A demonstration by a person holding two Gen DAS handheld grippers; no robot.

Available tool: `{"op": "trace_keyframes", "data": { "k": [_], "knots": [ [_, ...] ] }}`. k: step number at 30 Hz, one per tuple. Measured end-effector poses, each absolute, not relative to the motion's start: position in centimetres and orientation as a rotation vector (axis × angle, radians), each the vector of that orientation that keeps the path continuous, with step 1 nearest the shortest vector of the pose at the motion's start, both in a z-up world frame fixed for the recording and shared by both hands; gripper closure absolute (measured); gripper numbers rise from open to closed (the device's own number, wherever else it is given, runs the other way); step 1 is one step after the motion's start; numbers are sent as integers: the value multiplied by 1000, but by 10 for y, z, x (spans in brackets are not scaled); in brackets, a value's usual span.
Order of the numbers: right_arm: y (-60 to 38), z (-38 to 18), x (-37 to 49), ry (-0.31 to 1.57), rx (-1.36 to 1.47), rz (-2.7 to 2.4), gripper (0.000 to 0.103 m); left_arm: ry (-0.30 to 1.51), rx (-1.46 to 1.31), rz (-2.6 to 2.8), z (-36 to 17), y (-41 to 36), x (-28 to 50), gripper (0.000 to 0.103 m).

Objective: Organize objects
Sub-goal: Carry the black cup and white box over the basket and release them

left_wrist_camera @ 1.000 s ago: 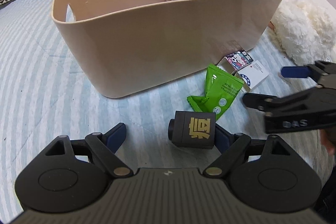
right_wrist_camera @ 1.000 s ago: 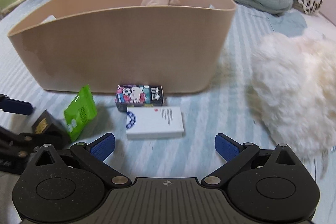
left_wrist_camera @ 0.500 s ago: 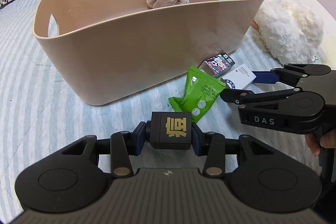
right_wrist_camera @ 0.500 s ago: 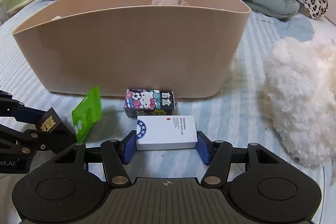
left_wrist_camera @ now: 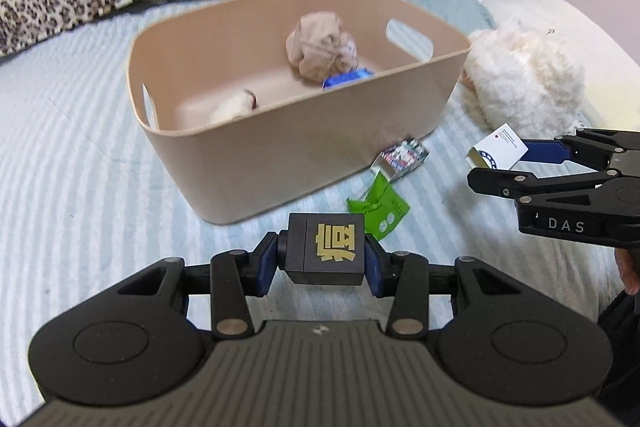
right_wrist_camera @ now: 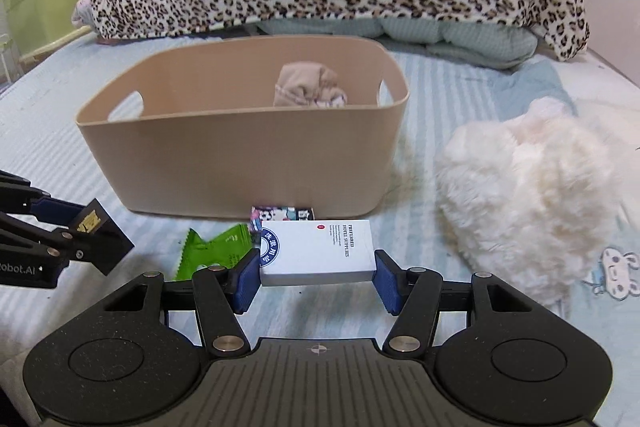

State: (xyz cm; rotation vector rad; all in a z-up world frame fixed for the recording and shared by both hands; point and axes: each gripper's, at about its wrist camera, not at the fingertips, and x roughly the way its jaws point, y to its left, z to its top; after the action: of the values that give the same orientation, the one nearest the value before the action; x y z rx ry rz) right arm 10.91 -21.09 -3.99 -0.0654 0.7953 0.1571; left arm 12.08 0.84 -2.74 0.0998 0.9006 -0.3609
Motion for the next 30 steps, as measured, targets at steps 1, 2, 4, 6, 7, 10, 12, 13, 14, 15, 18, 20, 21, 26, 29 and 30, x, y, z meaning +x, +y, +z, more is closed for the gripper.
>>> {"op": "trace_keyframes", "data": {
  "k": [1, 2, 4, 6, 7, 10, 12, 13, 14, 15, 18, 20, 21, 26, 29, 30],
  "knots": [
    [-212, -36, 108, 788, -65, 157, 48, 889, 101, -361, -23, 9, 119, 57],
    [-213, -31, 106, 778, -65, 157, 48, 877, 102, -360, -18, 10, 117, 57],
    [-215, -22, 103, 754, -62, 146, 48, 867, 95, -359, -9, 12, 117, 57],
    [-215, -11, 102, 723, -54, 135, 48, 865, 102, -358, -2, 12, 117, 57],
    [-216, -7, 102, 711, -49, 132, 48, 855, 117, -350, 2, 12, 116, 57],
    [-216, 7, 105, 680, -41, 128, 48, 820, 151, -327, 13, 11, 118, 57],
    [-216, 15, 107, 658, -38, 127, 48, 810, 140, -317, 19, 14, 122, 57],
    [-215, 18, 108, 650, -36, 126, 48, 805, 133, -311, 22, 16, 124, 57],
    [-215, 22, 111, 640, -32, 125, 48, 799, 128, -304, 26, 18, 127, 57],
    [-216, 25, 113, 631, -28, 125, 48, 794, 127, -300, 28, 19, 130, 57],
    [-215, 32, 121, 610, -28, 121, 48, 771, 129, -279, 36, 22, 139, 57],
    [-214, 35, 128, 600, -29, 118, 48, 758, 126, -269, 41, 23, 146, 57],
    [-214, 36, 131, 596, -27, 117, 48, 751, 123, -265, 44, 24, 151, 57],
    [-211, 37, 149, 587, -2, 112, 48, 721, 123, -232, 53, 22, 172, 57],
    [-208, 35, 161, 588, 13, 114, 48, 714, 126, -209, 51, 19, 188, 57],
    [-206, 35, 164, 589, 17, 115, 48, 716, 124, -204, 50, 18, 193, 57]
  ]
}}
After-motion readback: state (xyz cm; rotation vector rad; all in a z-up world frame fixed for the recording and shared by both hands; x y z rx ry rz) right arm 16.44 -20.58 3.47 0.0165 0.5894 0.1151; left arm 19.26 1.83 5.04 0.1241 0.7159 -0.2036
